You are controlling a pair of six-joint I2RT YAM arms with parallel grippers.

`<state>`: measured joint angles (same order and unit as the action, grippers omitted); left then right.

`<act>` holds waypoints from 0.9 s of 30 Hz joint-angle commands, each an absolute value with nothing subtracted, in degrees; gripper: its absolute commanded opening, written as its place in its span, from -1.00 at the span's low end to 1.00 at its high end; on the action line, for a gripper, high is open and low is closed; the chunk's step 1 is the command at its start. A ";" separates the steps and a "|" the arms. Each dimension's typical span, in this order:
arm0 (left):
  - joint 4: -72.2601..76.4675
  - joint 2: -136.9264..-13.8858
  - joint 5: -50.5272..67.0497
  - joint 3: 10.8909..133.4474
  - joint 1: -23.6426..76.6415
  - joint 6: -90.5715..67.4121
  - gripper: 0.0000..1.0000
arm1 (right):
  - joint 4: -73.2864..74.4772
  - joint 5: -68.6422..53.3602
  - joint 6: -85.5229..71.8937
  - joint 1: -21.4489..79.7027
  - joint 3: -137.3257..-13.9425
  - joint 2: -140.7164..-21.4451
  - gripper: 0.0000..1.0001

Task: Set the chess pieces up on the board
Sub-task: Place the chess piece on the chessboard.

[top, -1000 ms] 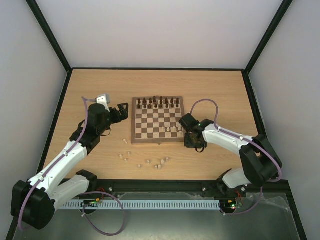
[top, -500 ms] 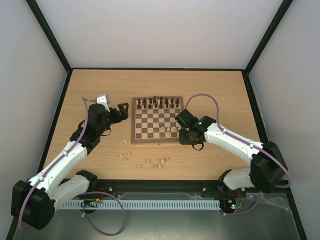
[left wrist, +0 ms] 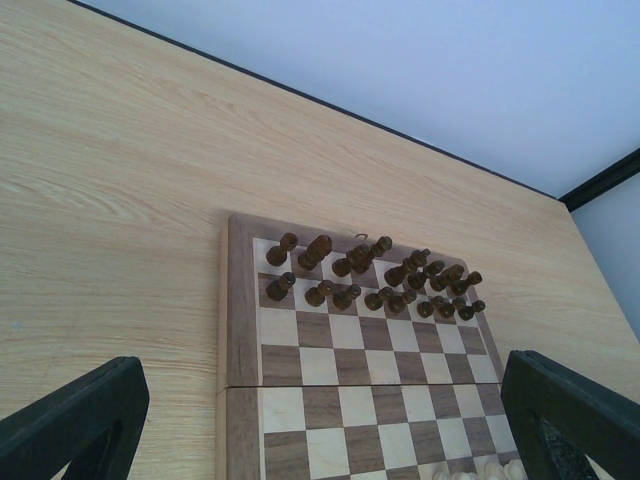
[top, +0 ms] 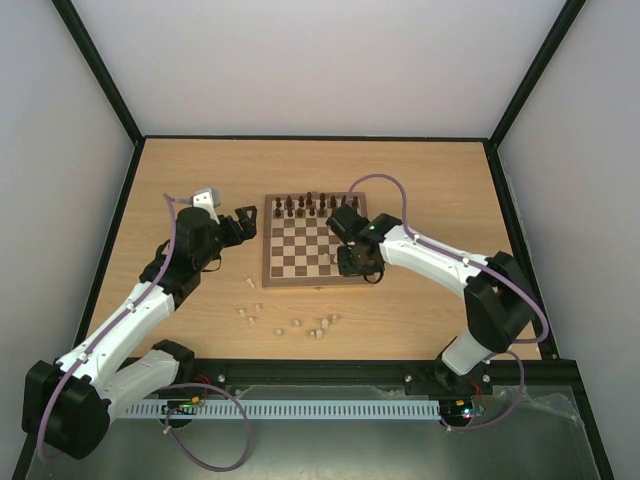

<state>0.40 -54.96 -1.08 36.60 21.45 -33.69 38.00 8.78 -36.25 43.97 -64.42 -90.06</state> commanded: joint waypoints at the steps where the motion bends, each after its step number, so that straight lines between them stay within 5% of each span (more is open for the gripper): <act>1: 0.29 -55.19 -1.41 37.09 21.09 -33.59 0.99 | 40.16 8.49 -33.79 44.35 -68.08 -93.73 -0.88; 27: 0.18 -55.00 -1.45 37.08 20.92 -33.56 0.99 | 38.44 11.45 -32.83 43.91 -70.16 -100.89 -0.80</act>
<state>0.40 -54.96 -1.10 36.60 21.30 -33.67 37.32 10.39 -33.41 43.94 -69.65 -99.90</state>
